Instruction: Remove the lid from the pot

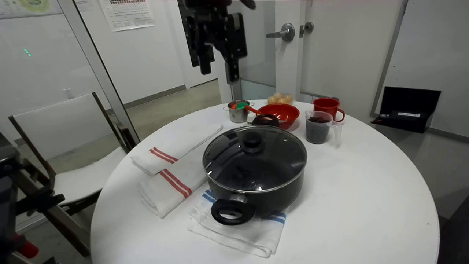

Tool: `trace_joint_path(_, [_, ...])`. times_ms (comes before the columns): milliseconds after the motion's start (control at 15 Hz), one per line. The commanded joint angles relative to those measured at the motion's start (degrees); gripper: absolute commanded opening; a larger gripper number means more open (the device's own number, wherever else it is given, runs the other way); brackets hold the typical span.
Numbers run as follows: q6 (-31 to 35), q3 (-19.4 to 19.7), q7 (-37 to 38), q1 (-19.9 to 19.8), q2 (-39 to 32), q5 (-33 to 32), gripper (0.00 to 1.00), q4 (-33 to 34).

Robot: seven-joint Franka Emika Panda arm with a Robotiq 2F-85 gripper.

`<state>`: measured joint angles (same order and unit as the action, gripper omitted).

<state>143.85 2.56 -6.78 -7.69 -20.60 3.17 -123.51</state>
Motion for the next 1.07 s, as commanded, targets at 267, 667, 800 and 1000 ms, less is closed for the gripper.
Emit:
trace_joint_path(267, [-3.2, -0.25, -0.18, -2.63, -15.6, 0.89, 1.0, 14.67])
trace_joint_path(667, [-4.93, -0.03, 0.66, -2.46, -23.15, 0.2, 1.0, 21.45])
trace_joint_path(800, [-5.77, 0.04, 0.78, -2.41, -24.91, 0.08, 1.0, 22.91])
trace_joint_path(1000, [-6.97, 0.09, 0.89, -2.42, -27.05, 0.02, 1.0, 24.64])
